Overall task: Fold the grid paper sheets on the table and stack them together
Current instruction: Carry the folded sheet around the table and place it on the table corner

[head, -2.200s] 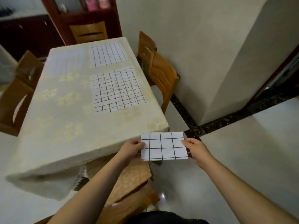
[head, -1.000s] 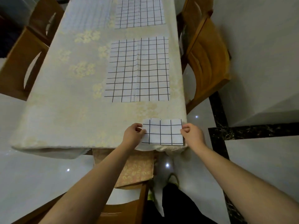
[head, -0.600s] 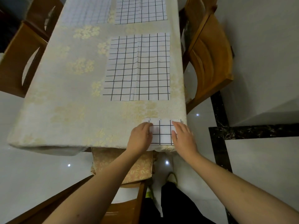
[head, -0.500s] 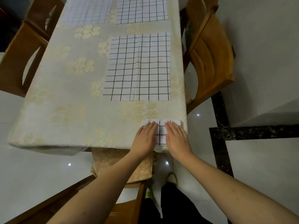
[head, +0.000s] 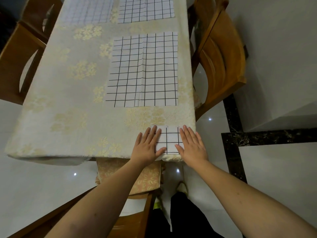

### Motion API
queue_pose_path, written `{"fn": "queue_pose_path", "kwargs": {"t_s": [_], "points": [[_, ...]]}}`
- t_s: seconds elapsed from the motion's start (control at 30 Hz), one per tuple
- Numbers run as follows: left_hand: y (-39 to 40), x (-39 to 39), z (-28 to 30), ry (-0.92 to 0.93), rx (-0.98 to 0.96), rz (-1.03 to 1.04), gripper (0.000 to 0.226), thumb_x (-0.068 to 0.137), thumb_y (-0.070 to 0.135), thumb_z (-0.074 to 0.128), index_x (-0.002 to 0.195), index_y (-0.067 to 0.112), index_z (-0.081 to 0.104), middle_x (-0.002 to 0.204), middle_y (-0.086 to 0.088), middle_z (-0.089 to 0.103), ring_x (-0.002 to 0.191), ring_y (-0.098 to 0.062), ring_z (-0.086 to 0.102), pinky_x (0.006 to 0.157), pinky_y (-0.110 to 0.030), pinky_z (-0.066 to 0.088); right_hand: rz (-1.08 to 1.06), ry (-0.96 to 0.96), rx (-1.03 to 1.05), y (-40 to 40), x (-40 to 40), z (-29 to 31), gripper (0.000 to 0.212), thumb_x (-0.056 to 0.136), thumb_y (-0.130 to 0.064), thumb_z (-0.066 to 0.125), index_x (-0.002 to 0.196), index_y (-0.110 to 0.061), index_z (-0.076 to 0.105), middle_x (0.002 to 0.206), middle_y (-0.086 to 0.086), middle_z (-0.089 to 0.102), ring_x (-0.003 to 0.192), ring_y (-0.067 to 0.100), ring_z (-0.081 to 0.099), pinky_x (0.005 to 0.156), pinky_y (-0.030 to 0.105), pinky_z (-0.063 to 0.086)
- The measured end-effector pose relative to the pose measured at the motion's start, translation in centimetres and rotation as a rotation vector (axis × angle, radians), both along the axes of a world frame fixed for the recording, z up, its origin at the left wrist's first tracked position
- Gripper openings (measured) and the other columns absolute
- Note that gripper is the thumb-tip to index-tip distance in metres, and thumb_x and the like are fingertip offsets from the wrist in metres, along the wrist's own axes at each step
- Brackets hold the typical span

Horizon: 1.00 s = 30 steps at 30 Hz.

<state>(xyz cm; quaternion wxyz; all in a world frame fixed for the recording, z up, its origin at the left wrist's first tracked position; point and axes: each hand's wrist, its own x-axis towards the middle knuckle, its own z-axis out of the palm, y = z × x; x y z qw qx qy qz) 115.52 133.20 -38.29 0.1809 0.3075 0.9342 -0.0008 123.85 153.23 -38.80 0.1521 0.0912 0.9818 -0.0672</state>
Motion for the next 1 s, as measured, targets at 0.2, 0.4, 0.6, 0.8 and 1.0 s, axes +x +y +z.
{"fn": "queue_pose_path", "kwargs": {"t_s": [0.2, 0.4, 0.6, 0.8, 1.0], "points": [[-0.8, -0.7, 0.4, -0.021, -0.034, 0.021, 0.079, 0.091, 0.073, 0.01, 0.151, 0.03, -0.018, 0.158, 0.007, -0.024, 0.145, -0.017, -0.022, 0.119, -0.042, -0.008, -0.014, -0.021, -0.018, 0.0, 0.0, 0.4, 0.075, 0.091, -0.061, -0.006, 0.149, -0.016, -0.019, 0.158, 0.002, -0.022, 0.145, 0.015, -0.023, 0.118, 0.035, -0.012], [0.4, -1.5, 3.5, -0.068, 0.05, 0.065, 0.064, 0.097, 0.048, 0.04, 0.151, 0.022, 0.018, 0.162, -0.003, 0.01, 0.149, -0.023, 0.005, 0.12, -0.044, 0.009, 0.012, -0.039, -0.084, 0.1, -1.2, 2.8, 0.07, 0.1, -0.054, 0.021, 0.154, -0.014, 0.001, 0.162, 0.006, -0.004, 0.148, 0.02, -0.007, 0.119, 0.036, -0.007], [-1.5, 0.2, 8.0, 0.055, -0.09, 0.152, 0.047, 0.1, 0.04, 0.035, 0.141, 0.019, 0.04, 0.149, -0.006, 0.039, 0.135, -0.027, 0.037, 0.107, -0.044, 0.034, 0.047, 0.023, -0.108, -1.7, -1.5, 5.8, 0.061, 0.1, -0.048, 0.029, 0.153, -0.02, 0.017, 0.161, 0.006, 0.013, 0.148, 0.025, 0.006, 0.119, 0.04, -0.002], [-6.5, 3.6, 11.7, 0.067, -0.086, 0.312, 0.045, 0.1, 0.043, 0.037, 0.138, 0.02, 0.042, 0.142, -0.004, 0.046, 0.124, -0.025, 0.049, 0.1, -0.042, 0.043, 0.177, -0.03, -0.162, -6.8, -2.2, 8.6, 0.052, 0.099, -0.045, 0.035, 0.145, -0.02, 0.036, 0.153, 0.005, 0.031, 0.139, 0.026, 0.029, 0.114, 0.04, 0.021], [-12.7, 8.2, 13.7, 0.121, -0.067, 0.527, 0.047, 0.097, 0.05, 0.036, 0.137, 0.026, 0.041, 0.14, 0.0, 0.048, 0.126, -0.024, 0.047, 0.099, -0.042, 0.043, 0.391, -0.007, -0.146, -13.6, -2.4, 11.1, 0.052, 0.099, -0.048, 0.031, 0.14, -0.019, 0.042, 0.139, 0.006, 0.048, 0.125, 0.027, 0.045, 0.101, 0.04, 0.035]]}}
